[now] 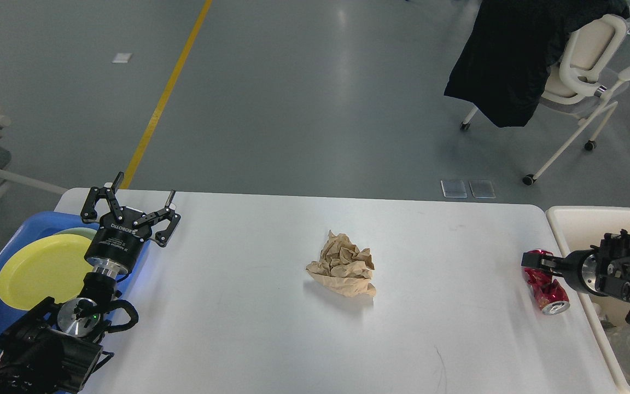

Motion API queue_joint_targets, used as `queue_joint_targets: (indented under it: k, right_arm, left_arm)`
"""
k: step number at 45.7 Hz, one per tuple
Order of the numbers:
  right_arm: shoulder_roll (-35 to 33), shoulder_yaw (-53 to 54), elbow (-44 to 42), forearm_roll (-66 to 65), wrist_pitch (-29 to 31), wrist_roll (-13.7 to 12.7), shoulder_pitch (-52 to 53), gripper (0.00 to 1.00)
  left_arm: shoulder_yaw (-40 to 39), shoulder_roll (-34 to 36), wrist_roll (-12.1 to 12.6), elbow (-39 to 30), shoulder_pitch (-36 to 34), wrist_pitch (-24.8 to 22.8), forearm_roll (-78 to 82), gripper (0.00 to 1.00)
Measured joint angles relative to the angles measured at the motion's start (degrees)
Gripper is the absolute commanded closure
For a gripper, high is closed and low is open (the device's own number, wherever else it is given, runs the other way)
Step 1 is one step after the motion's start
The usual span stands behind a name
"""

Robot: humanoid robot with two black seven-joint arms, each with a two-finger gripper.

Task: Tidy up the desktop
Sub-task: 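Lower the right gripper and grasp the red soda can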

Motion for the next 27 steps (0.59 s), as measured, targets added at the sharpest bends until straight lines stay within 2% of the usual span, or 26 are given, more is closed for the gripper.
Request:
queue_joint_targets:
  k: [6,7,10,14,15,17,19,27]
  right_arm:
    - [1.25,0.02,-0.24,0.0,-0.98,0.08,-1.7,0.04]
    - [1.43,-0.03,-0.29,0.0,-1.44,0.11,-2.24,0.1]
    - [1.92,-0.14,-0.67,0.02,-2.73,0.16,-3.53,0.38]
    - [2.58,-0.61,-1.1,0.06,-3.77,0.18,-4.64,0.45]
    - [2.67,-0.81,-1.15,0.06,-3.86,0.2,-4.74,0.5]
    - [2.77,-1.47,-1.2,0.05,-3.95,0.2,-4.86,0.67]
    - [2.79,-2.53,-1.21,0.02,-3.95,0.2,-4.92,1.0]
    - [2.53,-5.33,-1.03,0.08,-4.24,0.19,-4.99,1.0]
  left_arm:
    - [0.0,0.0,0.0,0.0,0.0,0.0,0.0,0.0]
    - [0.0,0.0,0.0,0.0,0.0,0.0,0.0,0.0]
    - [0.0,0.0,0.0,0.0,0.0,0.0,0.0,0.0]
    - [0.0,0.0,0.0,0.0,0.0,0.0,0.0,0.0]
    - [0.0,0.0,0.0,0.0,0.0,0.0,0.0,0.0]
    - [0.0,0.0,0.0,0.0,0.0,0.0,0.0,0.0]
    - [0.0,0.0,0.0,0.0,0.0,0.0,0.0,0.0]
    - [0.0,0.0,0.0,0.0,0.0,-0.03,0.0,0.0]
